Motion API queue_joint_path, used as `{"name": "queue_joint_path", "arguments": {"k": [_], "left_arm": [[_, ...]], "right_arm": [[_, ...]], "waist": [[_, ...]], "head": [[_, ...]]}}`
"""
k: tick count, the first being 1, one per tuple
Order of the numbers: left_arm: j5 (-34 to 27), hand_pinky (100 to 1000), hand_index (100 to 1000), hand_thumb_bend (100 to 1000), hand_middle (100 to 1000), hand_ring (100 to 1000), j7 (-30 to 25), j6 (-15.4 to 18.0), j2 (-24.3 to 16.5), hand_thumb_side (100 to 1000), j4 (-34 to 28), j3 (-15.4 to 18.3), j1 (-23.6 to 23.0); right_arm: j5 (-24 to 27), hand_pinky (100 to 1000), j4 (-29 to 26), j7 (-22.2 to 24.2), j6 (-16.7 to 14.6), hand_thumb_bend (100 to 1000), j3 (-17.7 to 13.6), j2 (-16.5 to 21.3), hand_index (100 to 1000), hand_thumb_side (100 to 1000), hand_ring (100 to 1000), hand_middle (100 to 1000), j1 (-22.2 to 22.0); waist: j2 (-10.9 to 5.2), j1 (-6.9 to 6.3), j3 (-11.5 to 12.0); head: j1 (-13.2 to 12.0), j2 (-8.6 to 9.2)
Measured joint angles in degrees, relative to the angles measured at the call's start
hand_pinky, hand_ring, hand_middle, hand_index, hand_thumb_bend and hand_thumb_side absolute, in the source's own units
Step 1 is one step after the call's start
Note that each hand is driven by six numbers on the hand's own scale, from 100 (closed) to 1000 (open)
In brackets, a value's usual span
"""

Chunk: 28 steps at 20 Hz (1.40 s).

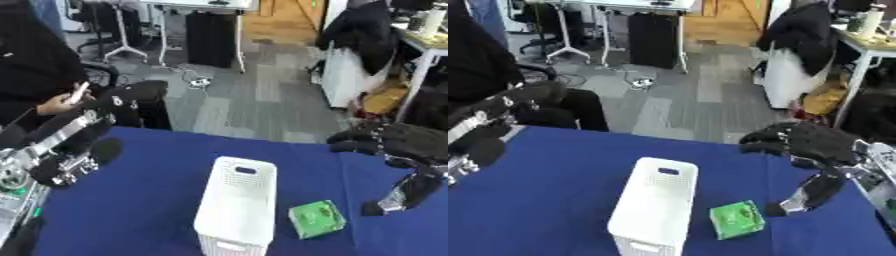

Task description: Pick up objects on the table and place them in the box.

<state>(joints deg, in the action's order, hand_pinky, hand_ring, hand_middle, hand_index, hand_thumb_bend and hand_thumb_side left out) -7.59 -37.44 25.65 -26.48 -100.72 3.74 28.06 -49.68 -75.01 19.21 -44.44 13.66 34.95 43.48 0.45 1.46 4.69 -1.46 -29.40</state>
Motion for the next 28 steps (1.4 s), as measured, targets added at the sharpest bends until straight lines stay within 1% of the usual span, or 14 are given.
{"name": "queue_joint_path", "arguments": {"k": [8,10,14,24,28], "left_arm": [[-0.06,995,1000,100,1000,1000,-0.25,-0.25,0.27,878,-0.02,-0.03,0.47],[-0.09,995,1000,100,1000,1000,-0.27,-0.27,0.3,878,-0.02,-0.13,0.49],[-0.38,995,1000,100,1000,1000,-0.49,-0.49,0.31,877,-0.02,-0.33,0.74],[-0.48,995,1000,100,1000,1000,-0.78,-0.78,0.77,876,-0.03,-0.37,1.17],[-0.49,995,1000,100,1000,1000,-0.87,-0.87,0.79,876,-0.03,-0.39,1.45]], "right_arm": [[-4.09,842,6.21,-2.03,-2.04,706,0.33,-1.89,946,1000,861,900,1.75],[-4.94,841,7.49,-2.36,-2.37,705,0.34,-2.41,946,1000,859,899,1.78],[-6.17,840,9.67,-2.74,-2.74,705,0.33,-2.91,945,1000,857,897,1.8],[-8.9,839,13.27,-2.97,-2.98,695,0.18,-3.44,946,1000,854,893,1.78],[-9.91,839,13.89,-3.28,-3.29,691,-0.03,-3.66,947,1000,854,893,1.74]], "waist": [[0.26,0.06,0.45],[0.33,0.07,0.56],[0.36,0.19,0.78],[0.42,0.29,1.13],[0.42,0.29,1.18]], "head": [[0.0,0.2],[0.0,0.55],[-0.04,0.58],[-0.32,0.6],[-0.59,1.2]]}}
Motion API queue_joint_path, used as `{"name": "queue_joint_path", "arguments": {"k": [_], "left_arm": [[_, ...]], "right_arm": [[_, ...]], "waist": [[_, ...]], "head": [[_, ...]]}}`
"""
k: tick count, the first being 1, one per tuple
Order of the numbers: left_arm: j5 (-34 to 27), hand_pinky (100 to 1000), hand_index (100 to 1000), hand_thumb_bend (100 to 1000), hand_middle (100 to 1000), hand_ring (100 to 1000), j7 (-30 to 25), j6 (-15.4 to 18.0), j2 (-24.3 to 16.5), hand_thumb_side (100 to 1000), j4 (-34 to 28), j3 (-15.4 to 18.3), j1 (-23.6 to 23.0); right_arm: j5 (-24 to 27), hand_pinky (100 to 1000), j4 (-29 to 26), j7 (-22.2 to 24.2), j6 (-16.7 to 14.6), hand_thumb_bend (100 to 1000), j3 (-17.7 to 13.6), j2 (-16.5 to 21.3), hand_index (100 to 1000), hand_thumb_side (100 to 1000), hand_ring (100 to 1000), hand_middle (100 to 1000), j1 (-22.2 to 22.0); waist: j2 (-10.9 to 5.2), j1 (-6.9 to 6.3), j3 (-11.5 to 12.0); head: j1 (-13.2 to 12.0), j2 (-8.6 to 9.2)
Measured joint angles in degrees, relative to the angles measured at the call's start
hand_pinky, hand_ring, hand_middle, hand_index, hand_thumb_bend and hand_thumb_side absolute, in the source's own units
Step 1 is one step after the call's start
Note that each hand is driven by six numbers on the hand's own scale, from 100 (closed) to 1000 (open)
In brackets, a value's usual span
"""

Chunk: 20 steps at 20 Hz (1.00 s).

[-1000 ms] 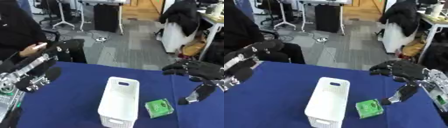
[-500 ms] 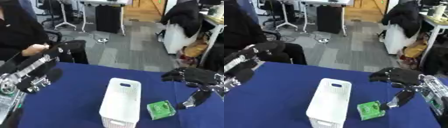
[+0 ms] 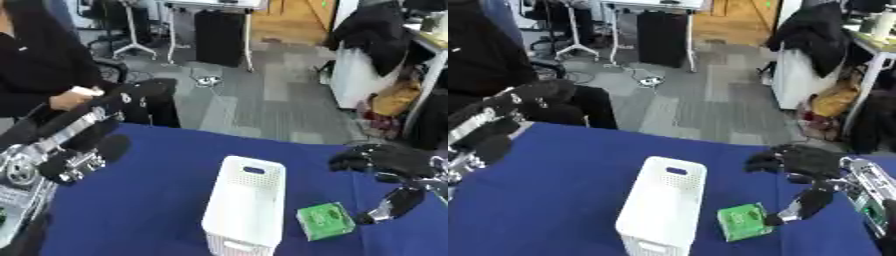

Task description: Pick up objects on the table and place them in the box.

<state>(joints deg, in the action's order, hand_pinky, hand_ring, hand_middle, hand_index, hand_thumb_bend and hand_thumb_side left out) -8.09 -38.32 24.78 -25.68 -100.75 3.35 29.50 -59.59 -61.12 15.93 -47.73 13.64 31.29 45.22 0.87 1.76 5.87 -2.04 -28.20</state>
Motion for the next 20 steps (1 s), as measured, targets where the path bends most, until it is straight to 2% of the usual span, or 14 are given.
{"name": "queue_joint_path", "arguments": {"k": [13,17,18,20], "left_arm": [[-0.01,994,1000,100,1000,1000,-0.17,-0.17,0.06,876,-0.02,-0.03,0.07],[-0.01,994,1000,100,1000,1000,-0.33,-0.33,0.06,876,-0.02,-0.29,0.11],[-0.02,994,1000,100,1000,1000,-0.38,-0.38,0.06,876,-0.02,-0.3,0.12],[-0.03,994,1000,100,1000,1000,-0.39,-0.39,0.06,876,-0.02,-0.31,0.27]], "right_arm": [[-2.32,832,3.16,-0.28,-0.29,682,0.11,-2.31,950,1000,844,882,-0.52],[-2.51,834,3.17,-0.24,-0.24,681,1.11,-2.37,951,1000,846,884,-0.5],[-2.51,835,3.16,-0.21,-0.22,713,1.46,-2.49,952,1000,847,885,-0.5],[-2.51,837,3.15,-0.11,-0.11,688,2.02,-2.75,956,1000,849,889,-0.5]], "waist": [[0.19,0.01,0.65],[0.19,0.1,0.67],[0.19,0.1,0.67],[0.19,0.11,0.67]], "head": [[-0.2,1.37],[0.05,1.92],[0.08,1.99],[0.1,2.27]]}}
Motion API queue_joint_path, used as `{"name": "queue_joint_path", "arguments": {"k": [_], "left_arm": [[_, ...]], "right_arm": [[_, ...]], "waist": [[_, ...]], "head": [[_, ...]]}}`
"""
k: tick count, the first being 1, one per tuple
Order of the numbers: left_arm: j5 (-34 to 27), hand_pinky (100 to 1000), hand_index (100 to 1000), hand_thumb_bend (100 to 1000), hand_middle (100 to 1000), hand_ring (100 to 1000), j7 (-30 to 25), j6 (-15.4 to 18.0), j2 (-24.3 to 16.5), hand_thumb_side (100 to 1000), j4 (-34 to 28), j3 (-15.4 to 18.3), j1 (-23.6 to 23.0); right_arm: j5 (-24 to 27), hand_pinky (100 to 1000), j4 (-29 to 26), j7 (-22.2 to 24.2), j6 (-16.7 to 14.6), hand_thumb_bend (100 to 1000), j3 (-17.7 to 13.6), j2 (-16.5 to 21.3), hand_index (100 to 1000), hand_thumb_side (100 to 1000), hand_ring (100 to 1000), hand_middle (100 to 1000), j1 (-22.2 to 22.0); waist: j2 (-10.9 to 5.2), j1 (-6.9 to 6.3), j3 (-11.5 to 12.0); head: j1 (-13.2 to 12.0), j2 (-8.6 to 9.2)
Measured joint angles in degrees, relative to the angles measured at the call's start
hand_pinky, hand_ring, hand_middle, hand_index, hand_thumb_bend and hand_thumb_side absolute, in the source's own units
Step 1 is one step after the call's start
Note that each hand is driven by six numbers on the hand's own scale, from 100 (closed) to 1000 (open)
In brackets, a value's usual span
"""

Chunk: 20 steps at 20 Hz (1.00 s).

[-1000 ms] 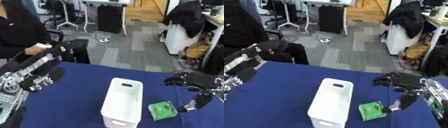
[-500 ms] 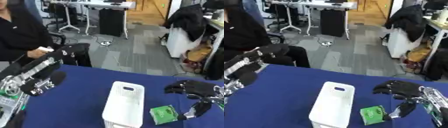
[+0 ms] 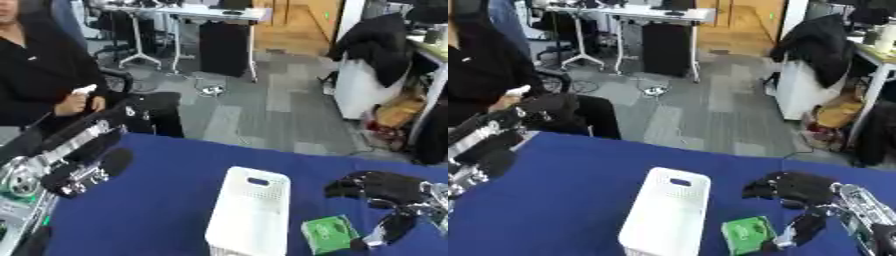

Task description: Pick up objects on the table and place them in the box.

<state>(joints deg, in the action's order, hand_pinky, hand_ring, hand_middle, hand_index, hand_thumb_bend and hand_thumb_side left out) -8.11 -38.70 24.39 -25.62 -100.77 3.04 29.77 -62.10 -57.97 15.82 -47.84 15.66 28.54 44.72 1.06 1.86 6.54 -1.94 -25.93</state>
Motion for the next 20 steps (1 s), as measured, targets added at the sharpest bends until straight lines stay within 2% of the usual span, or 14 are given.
{"name": "queue_joint_path", "arguments": {"k": [1,12,13,20], "left_arm": [[0.0,994,1000,100,1000,1000,-0.01,-0.01,0.0,875,0.0,0.0,0.01],[-0.03,993,1000,100,1000,1000,-0.16,-0.16,0.0,876,0.0,-0.02,0.08],[-0.04,992,1000,100,1000,1000,-0.18,-0.18,0.0,876,0.0,-0.02,0.12],[-0.19,992,1000,100,1000,1000,-0.23,-0.23,0.0,877,0.0,-0.02,0.21]], "right_arm": [[0.0,838,0.0,0.11,0.11,712,0.17,-0.03,956,1000,849,889,0.0],[-1.2,832,1.63,0.86,0.86,677,0.79,-2.17,960,1000,843,885,-1.43],[-1.5,831,1.78,0.85,0.85,656,0.84,-2.43,961,1000,844,884,-1.59],[-5.69,832,3.14,-0.28,-0.28,659,0.98,-3.77,966,1000,848,890,-2.82]], "waist": [[0.02,0.0,0.0],[0.14,-0.01,-0.04],[0.14,-0.01,-0.05],[0.26,-0.07,-0.06]], "head": [[0.0,0.07],[0.0,0.09],[0.0,0.1],[0.0,0.69]]}}
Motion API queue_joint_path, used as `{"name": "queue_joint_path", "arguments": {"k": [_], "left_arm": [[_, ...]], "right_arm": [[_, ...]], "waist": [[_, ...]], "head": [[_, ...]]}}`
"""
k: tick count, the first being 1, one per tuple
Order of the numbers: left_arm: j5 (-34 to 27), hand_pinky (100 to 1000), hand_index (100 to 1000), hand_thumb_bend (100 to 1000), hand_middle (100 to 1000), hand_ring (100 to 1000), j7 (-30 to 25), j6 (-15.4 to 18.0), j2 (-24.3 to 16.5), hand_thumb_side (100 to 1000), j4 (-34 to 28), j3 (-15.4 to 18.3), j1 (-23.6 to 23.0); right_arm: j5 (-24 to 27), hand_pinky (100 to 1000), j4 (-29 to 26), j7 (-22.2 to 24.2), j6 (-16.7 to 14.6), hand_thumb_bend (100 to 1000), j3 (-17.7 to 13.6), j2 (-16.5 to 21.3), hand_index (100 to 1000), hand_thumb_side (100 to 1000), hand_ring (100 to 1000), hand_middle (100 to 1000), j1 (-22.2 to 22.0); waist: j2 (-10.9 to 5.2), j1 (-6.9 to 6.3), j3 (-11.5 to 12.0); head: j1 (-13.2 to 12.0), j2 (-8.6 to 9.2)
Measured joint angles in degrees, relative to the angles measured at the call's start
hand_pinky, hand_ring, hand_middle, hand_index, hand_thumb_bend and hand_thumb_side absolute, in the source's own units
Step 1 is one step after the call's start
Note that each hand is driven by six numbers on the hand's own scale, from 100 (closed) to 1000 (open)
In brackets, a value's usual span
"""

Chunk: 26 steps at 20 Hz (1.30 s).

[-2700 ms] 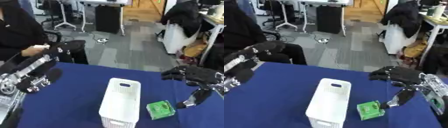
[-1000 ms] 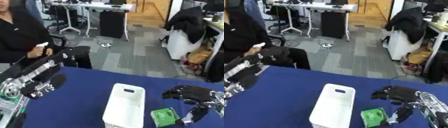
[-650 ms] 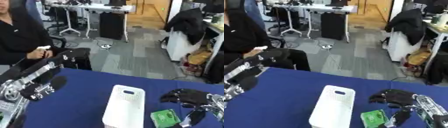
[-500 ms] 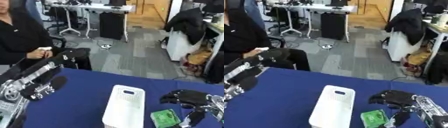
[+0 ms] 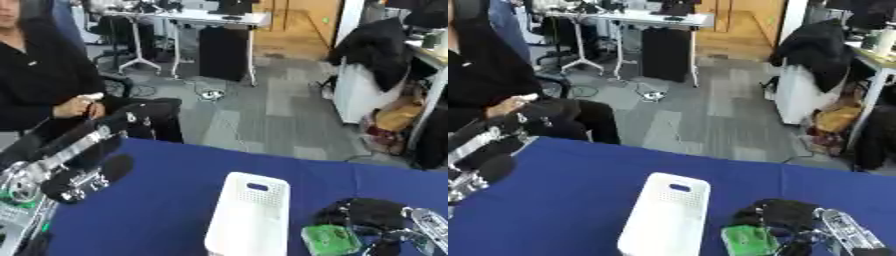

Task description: Pick up objects on the table and place them in the box.

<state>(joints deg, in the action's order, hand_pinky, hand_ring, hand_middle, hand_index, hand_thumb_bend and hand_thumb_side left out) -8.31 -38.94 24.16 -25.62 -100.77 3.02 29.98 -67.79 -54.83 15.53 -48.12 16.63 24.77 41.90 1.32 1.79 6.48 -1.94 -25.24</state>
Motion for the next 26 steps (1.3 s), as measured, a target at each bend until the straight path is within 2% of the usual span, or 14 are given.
{"name": "queue_joint_path", "arguments": {"k": [7,12,13,14,20,26], "left_arm": [[0.0,992,1000,100,1000,1000,0.0,0.0,0.01,877,-0.01,-0.01,0.0],[0.0,992,1000,100,1000,1000,0.0,0.0,0.26,876,-0.01,-0.13,0.01],[0.0,992,1000,100,1000,1000,0.0,0.0,0.41,876,-0.02,-0.16,0.01],[0.01,992,1000,100,1000,1000,0.0,0.0,0.45,876,-0.02,-0.21,0.01],[0.01,992,1000,100,1000,1000,0.0,0.0,0.45,876,-0.03,-0.32,0.01],[0.02,991,1000,100,1000,1000,0.0,0.0,0.45,876,-0.04,-0.33,0.01]], "right_arm": [[-5.09,831,1.27,-1.53,-1.43,653,-0.86,-1.29,969,1000,849,892,-0.5],[-6.97,829,1.82,-3.23,-1.79,648,-1.65,-1.8,969,1000,845,892,-0.19],[-7.06,828,1.83,-3.56,-1.75,606,-1.91,-1.87,968,1000,844,892,-0.16],[-7.06,828,1.83,-3.9,-1.64,649,-2.12,-1.93,967,1000,843,891,-0.11],[-6.05,834,0.99,-5.06,-0.49,656,-3.46,-1.9,960,1000,850,894,2.17],[-6.07,843,1.29,-4.06,0.47,658,-4.07,-1.72,960,1000,862,908,3.0]], "waist": [[0.05,-0.13,0.01],[0.02,-0.13,0.02],[0.02,-0.13,0.02],[0.02,-0.12,0.02],[0.0,-0.08,0.03],[0.0,-0.07,0.06]], "head": [[0.0,0.26],[-0.03,0.32],[-0.04,0.32],[-0.05,0.32],[-0.07,0.32],[-0.07,0.32]]}}
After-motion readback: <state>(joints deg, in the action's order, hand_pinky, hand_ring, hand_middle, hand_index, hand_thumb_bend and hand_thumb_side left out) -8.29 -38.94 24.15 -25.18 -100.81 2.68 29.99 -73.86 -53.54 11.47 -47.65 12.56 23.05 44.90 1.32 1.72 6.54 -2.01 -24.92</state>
